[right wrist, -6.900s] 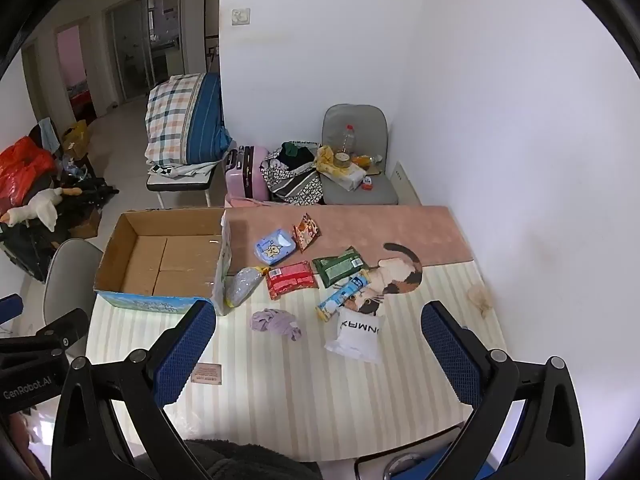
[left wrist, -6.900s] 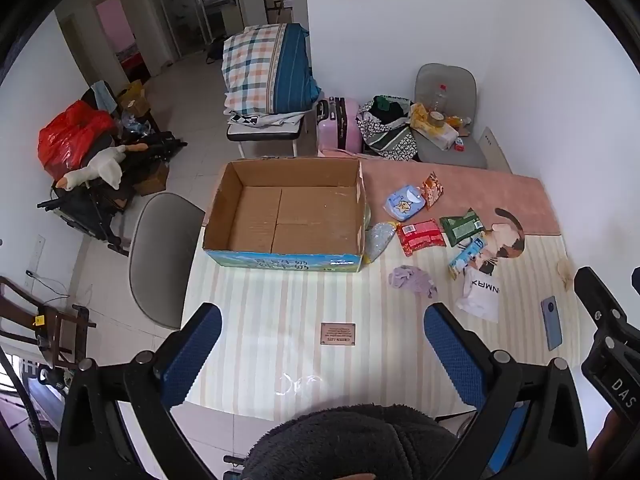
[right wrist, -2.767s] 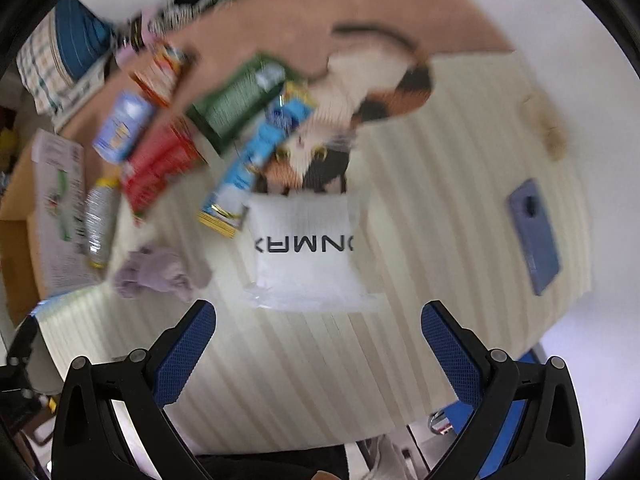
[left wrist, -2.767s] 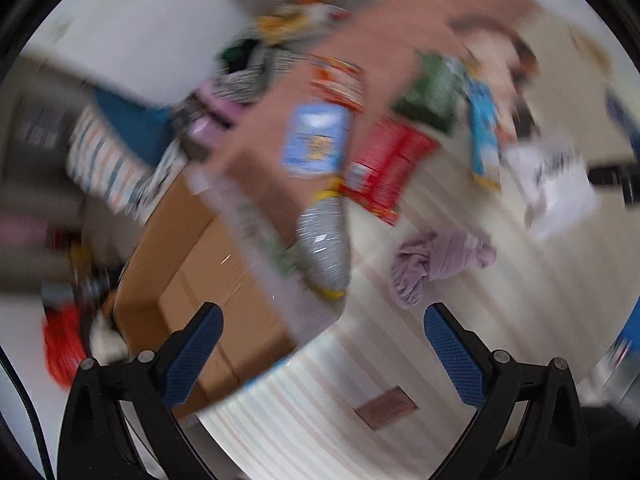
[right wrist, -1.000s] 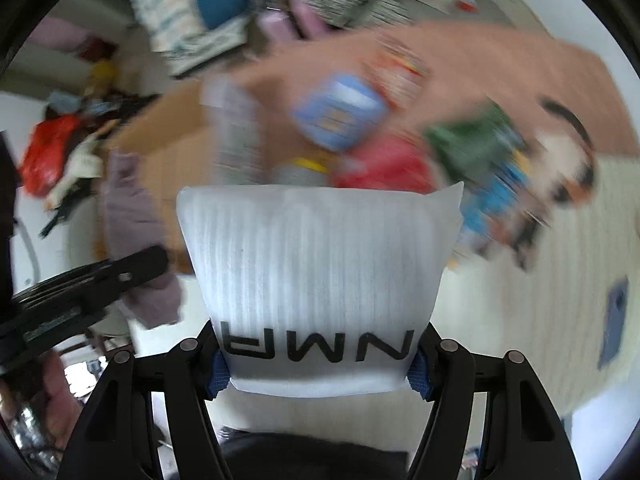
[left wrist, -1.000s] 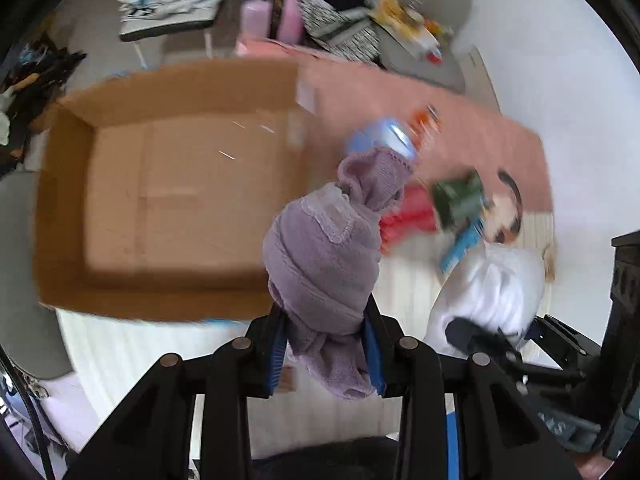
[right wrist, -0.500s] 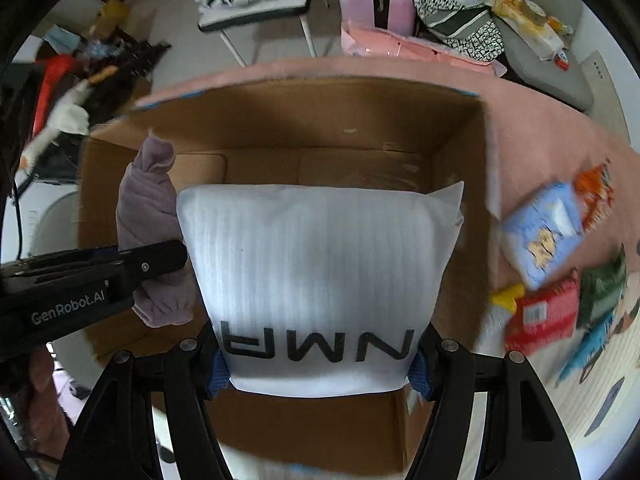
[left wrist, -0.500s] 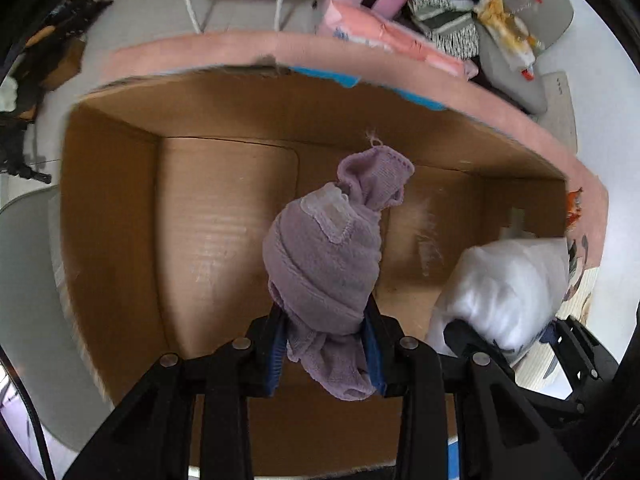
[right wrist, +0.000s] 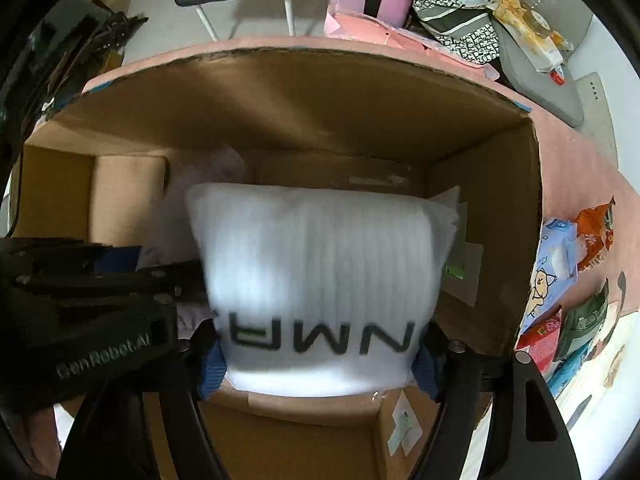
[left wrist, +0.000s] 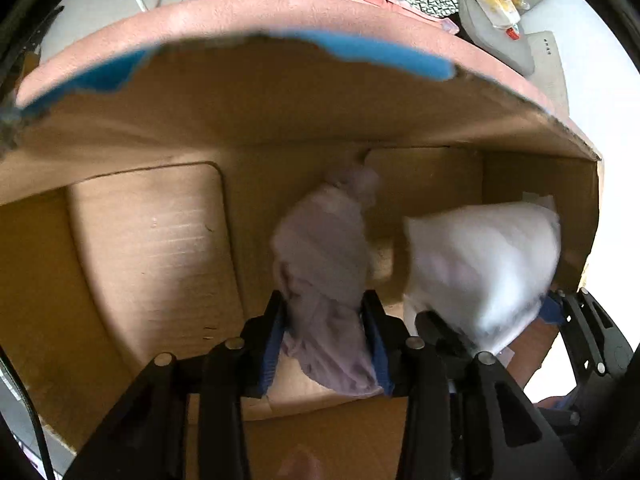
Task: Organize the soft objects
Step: 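Lower the cloth and pouch into the cardboard box and open both grippers, then grasp the blue snack bag with the left gripper while the right grasps the green bag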
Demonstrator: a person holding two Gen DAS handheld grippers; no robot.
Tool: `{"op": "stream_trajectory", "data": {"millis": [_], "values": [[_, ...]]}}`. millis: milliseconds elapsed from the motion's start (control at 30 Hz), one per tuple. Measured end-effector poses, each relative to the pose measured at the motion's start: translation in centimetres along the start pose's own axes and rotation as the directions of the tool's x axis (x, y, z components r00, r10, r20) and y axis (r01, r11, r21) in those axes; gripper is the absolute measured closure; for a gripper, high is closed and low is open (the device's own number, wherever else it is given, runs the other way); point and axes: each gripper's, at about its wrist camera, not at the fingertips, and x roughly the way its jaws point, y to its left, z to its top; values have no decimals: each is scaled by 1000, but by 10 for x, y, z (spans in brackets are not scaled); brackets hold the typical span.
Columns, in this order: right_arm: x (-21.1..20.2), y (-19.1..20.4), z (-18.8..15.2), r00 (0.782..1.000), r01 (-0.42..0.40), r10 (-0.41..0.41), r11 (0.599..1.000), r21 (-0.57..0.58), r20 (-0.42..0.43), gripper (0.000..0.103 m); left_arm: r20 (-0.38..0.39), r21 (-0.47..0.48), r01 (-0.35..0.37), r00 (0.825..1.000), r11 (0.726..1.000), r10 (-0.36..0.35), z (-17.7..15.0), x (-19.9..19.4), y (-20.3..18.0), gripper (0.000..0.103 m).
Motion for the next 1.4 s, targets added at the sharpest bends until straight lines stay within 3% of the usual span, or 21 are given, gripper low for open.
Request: {"op": "stream_trajectory", "data": {"millis": [100, 233, 300, 433, 467, 533, 767, 800, 833, 900, 967, 1067, 1233, 1300, 1400], "values": [[-7, -2, -1, 1000, -14, 14, 1000, 16, 19, 11, 36, -4, -18, 999, 1000, 18, -11, -19, 1, 29], [-13, -2, -6, 999, -31, 30, 999, 20, 32, 6, 79, -11, -64, 995, 998, 64, -32, -44, 5, 9], [-17, -2, -12, 998, -42, 41, 999, 25, 42, 0, 116, -16, -97, 988, 995, 98, -47, -57, 10, 9], [-35, 5, -37, 996, -66, 64, 997, 34, 62, 0, 197, -43, -127, 971, 991, 133, -92, -85, 19, 7], [-38, 6, -42, 996, -65, 63, 997, 32, 65, 0, 211, -50, -126, 968, 991, 134, -88, -84, 20, 7], [-45, 11, -56, 995, -59, 57, 998, 24, 82, 0, 255, -66, -121, 958, 990, 134, -116, -97, 29, 0], [-74, 29, -112, 986, -46, 44, 999, 7, 161, 0, 351, -96, -164, 917, 982, 188, -151, -98, 28, 0], [-77, 30, -118, 984, -48, 46, 999, 7, 170, 0, 358, -101, -166, 914, 981, 192, -133, -83, 15, 0], [-81, 31, -124, 982, -54, 51, 999, 9, 180, 0, 369, -100, -165, 910, 981, 190, -147, -87, 18, 0], [-86, 31, -135, 979, -75, 70, 997, 17, 194, 0, 379, -106, -175, 903, 979, 202, -115, -63, -13, 0], [-93, 26, -145, 974, -117, 110, 993, 25, 198, 0, 401, -109, -190, 889, 976, 219, -104, -58, -29, 0], [-111, 4, -159, 961, -190, 172, 979, 69, 216, 0, 448, -105, -239, 855, 965, 260, -107, -69, -51, 0], [-139, -102, -186, 930, -292, 202, 913, 285, 306, 0, 537, -57, -324, 787, 944, 302, -99, -91, -121, 0], [-139, -161, -195, 918, -337, 203, 852, 401, 340, 0, 550, 3, -373, 775, 928, 310, -90, -89, -155, 0], [-121, -241, -198, 919, -363, 197, 756, 544, 341, 0, 527, 154, -452, 790, 879, 313, -58, -63, -218, 0]]}}
